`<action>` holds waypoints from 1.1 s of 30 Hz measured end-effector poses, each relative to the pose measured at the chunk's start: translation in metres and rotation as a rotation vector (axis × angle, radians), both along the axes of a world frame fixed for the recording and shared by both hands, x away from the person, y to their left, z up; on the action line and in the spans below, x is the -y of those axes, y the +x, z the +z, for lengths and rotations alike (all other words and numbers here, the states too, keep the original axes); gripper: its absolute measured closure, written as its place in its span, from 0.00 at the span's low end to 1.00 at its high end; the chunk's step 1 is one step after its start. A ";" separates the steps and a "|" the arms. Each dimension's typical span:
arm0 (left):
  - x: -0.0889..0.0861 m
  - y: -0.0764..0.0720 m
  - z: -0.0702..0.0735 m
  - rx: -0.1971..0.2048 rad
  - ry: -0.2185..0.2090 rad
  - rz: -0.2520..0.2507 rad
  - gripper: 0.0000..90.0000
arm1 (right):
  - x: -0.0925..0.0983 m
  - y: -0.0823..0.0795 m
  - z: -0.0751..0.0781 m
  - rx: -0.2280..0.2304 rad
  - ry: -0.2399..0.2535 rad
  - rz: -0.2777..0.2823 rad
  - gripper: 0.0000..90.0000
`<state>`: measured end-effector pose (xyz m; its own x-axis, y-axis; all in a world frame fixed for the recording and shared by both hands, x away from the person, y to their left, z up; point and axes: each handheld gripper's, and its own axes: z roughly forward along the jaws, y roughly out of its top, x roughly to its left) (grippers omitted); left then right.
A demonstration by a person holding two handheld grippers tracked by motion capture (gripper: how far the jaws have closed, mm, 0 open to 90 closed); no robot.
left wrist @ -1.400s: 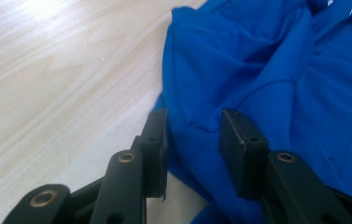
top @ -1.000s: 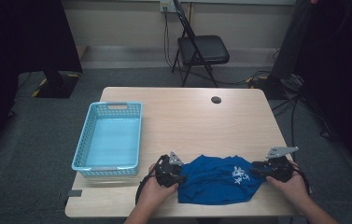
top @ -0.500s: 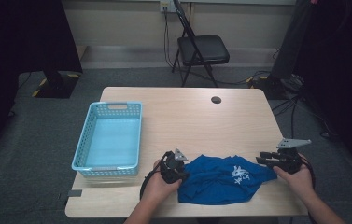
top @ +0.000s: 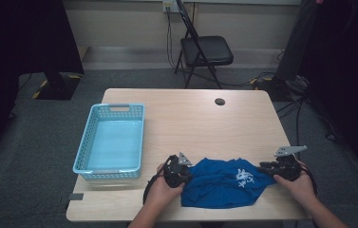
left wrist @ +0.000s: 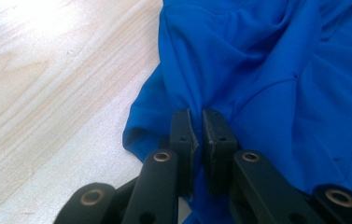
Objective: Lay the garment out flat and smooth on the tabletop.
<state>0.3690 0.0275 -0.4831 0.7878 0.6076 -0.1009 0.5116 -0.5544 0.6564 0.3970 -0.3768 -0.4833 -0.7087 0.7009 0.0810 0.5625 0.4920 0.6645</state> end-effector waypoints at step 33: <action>-0.022 0.020 0.052 0.135 -0.023 0.062 0.94 | 0.007 -0.003 0.058 0.181 0.090 -0.011 0.98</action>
<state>0.3888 0.0492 -0.4309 0.7560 0.6545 -0.0110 0.4508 -0.5084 0.7337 0.3943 -0.3835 -0.4256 -0.7094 0.7046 0.0158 0.4353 0.4205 0.7961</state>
